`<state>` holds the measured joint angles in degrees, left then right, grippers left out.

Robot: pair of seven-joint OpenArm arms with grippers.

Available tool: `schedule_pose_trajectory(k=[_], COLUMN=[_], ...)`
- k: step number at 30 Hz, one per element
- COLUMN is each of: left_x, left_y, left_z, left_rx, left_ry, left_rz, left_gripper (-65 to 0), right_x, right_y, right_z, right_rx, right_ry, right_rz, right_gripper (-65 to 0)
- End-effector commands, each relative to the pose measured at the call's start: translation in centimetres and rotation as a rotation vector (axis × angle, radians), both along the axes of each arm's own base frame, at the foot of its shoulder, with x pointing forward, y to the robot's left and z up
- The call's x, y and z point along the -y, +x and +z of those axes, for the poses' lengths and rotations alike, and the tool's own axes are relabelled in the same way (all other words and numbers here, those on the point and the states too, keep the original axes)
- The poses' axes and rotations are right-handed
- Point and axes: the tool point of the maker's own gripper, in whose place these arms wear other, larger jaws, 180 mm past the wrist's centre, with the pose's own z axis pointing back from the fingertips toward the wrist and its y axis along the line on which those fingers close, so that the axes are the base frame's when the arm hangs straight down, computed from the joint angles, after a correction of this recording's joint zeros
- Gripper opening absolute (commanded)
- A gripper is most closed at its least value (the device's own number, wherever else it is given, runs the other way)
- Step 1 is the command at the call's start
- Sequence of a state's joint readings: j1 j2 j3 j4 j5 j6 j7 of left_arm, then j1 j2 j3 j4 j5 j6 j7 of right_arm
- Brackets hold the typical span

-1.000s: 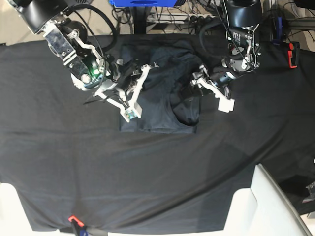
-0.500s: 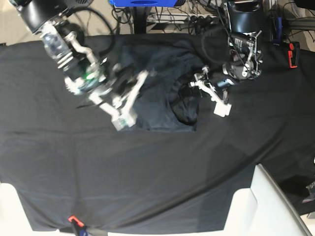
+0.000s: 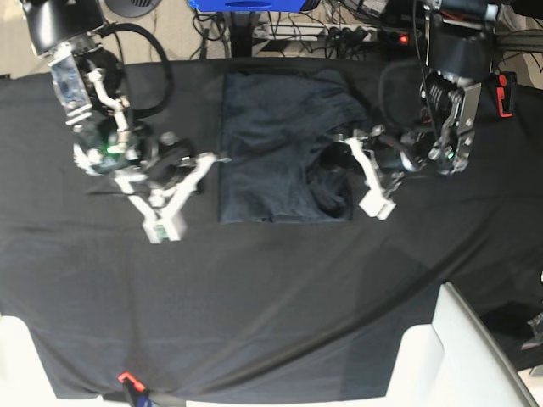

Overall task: Fold the T-shirt properly
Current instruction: 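Grasp the shirt's other side edge with the left gripper and fold inward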

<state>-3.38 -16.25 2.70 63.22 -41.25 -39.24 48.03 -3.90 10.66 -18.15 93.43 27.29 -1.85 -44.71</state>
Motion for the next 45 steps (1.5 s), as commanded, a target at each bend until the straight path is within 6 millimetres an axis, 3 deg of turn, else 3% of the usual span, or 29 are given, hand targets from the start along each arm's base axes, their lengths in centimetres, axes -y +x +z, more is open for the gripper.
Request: schedule_pose_trajectory(k=[1, 5, 10, 15, 19, 21, 24, 31, 36, 38, 40, 45], left_x=[-0.1, 1.0, 2.2, 2.0, 0.8, 1.3, 1.5, 1.6, 2.5, 2.8, 3.9, 4.2], left_y=[1.4, 1.9, 2.3, 1.8, 1.5, 1.3, 1.1, 1.9, 2.6, 3.2, 3.9, 5.0], left_z=[1.3, 1.6, 2.0, 1.5, 0.1, -0.5, -1.2, -1.2, -1.1, -0.8, -0.3, 0.5], left_rx=[0.049, 0.061, 0.075, 0.062, 0.069, 0.070, 0.072, 0.094, 0.122, 0.139, 0.161, 0.185], left_ry=[-0.004, 0.002, 0.007, 0.020, 0.163, 0.208, 0.265, 0.329, 0.386, 0.397, 0.389, 0.390], left_rz=[-0.020, -0.072, -0.124, -0.126, -0.199, -0.232, -0.269, -0.315, -0.406, -0.421, -0.429, -0.426], left_gripper=[-65.0, -65.0, -65.0, -65.0, -65.0, -65.0, -65.0, -65.0, -65.0, -65.0, -65.0, -65.0], right_x=[0.0, 1.8, 2.7, 3.9, 4.3, 4.2, 4.4, 7.0, 7.4, 7.3, 7.0, 5.0], right_y=[1.3, 1.3, -0.8, 1.9, 1.8, 1.3, 2.2, 5.7, 6.5, 6.0, 3.7, -0.9], right_z=[1.2, 0.1, -3.4, -4.2, -4.8, -5.1, -4.7, -5.1, -5.0, -5.1, -6.0, -5.3], right_rx=[0.045, 0.010, -0.092, -0.099, -0.114, -0.123, -0.061, -0.018, -0.023, -0.044, -0.098, -0.101], right_ry=[0.026, 0.011, -0.022, -0.049, -0.055, -0.055, -0.058, -0.208, -0.217, -0.218, -0.219, -0.180], right_rz=[-0.022, -0.072, -0.082, -0.109, -0.118, -0.116, -0.128, -0.123, -0.129, -0.124, -0.109, -0.066], right_gripper=[-65.0, -65.0, -65.0, -65.0, -65.0, -65.0, -65.0, -65.0, -65.0, -65.0, -65.0, -65.0])
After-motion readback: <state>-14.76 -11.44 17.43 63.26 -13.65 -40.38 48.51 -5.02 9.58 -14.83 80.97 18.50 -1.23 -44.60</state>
